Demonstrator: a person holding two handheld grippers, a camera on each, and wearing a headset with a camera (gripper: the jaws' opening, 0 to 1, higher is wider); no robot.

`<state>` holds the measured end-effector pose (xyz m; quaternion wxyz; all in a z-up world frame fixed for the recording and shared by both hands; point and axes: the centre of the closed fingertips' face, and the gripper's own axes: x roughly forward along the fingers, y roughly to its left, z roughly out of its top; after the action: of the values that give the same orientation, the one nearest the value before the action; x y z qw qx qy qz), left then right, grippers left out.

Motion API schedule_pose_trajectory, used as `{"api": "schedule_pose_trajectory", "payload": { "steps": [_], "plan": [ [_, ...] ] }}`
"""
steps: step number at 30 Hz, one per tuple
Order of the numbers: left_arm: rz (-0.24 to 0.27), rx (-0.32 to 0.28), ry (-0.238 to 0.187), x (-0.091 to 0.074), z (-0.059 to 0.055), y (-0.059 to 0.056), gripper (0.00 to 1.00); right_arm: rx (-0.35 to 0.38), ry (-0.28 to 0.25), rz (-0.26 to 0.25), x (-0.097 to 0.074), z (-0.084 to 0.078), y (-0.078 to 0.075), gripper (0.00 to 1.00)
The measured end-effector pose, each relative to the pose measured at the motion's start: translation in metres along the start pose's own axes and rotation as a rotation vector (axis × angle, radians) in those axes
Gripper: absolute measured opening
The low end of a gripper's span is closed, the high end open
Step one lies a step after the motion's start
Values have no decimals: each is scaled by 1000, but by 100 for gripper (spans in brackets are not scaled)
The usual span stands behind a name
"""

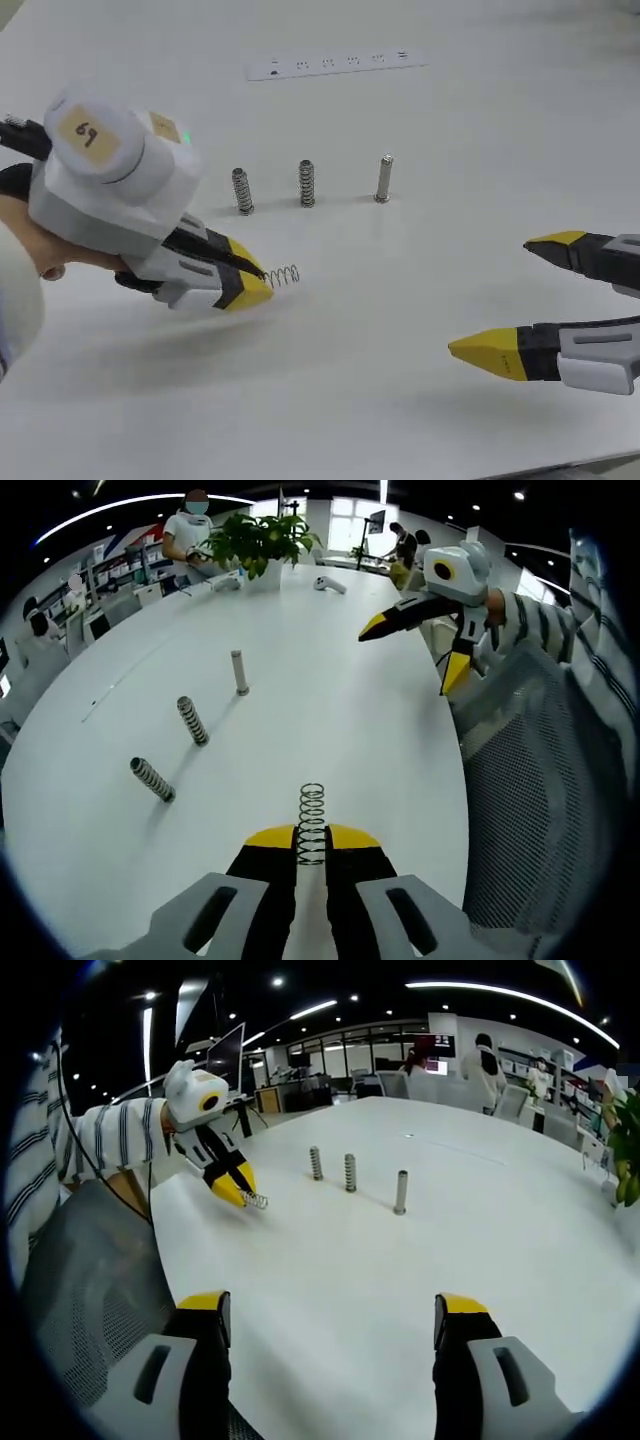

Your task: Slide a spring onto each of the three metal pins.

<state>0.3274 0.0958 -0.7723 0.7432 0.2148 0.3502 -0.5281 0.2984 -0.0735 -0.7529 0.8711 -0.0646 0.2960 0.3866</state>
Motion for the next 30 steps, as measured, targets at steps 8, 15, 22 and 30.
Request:
{"api": "schedule_pose_trajectory", "payload": {
  "steps": [8, 15, 22, 30],
  "plan": [
    [15, -70, -23, -11, -11, -9, 2, -21, 20, 26, 4, 0, 5, 81],
    [52, -97, -23, -22, -21, -19, 2, -41, 27, 55, 9, 4, 9, 80],
    [76, -99, -29, -29, -23, -24, 2, -73, 34, 90, 13, 9, 14, 78],
    [67, -78, -43, -22, -13, -26, 2, -123, 41, 156, 18, 13, 24, 76]
  ]
}}
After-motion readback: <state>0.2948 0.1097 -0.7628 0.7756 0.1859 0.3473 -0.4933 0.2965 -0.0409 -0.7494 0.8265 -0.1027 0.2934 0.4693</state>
